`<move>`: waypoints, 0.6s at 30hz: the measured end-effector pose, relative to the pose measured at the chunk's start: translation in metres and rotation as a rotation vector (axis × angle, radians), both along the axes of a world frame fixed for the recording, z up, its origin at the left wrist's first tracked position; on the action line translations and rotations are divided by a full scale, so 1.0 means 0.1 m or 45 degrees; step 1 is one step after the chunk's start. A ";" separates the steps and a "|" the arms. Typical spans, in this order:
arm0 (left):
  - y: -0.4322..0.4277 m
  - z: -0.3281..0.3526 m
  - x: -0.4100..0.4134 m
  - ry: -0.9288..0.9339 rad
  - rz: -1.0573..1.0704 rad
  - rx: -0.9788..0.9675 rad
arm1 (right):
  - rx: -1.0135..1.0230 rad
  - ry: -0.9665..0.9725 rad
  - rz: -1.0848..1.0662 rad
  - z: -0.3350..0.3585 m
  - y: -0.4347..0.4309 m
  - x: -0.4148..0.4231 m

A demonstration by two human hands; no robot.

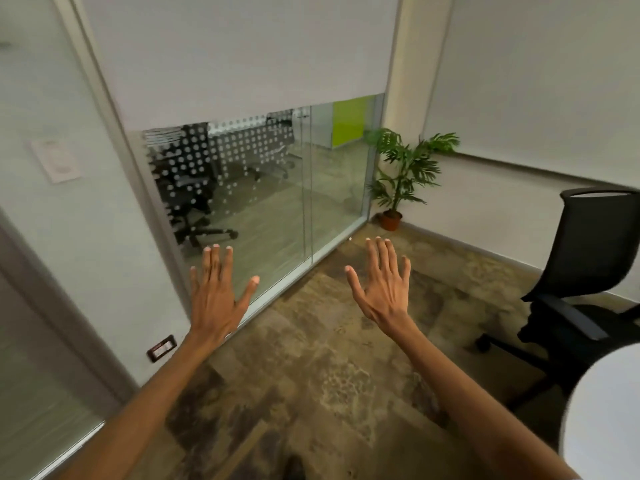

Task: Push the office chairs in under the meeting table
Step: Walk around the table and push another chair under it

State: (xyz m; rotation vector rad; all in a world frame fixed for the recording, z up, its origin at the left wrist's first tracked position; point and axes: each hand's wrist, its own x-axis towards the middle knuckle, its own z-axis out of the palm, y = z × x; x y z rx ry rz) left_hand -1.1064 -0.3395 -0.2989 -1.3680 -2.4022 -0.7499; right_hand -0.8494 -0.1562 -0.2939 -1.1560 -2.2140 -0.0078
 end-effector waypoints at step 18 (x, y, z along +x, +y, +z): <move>4.32 0.07 -1.36 0.067 -0.339 0.022 | 0.006 -0.032 -0.329 0.15 3.63 -0.97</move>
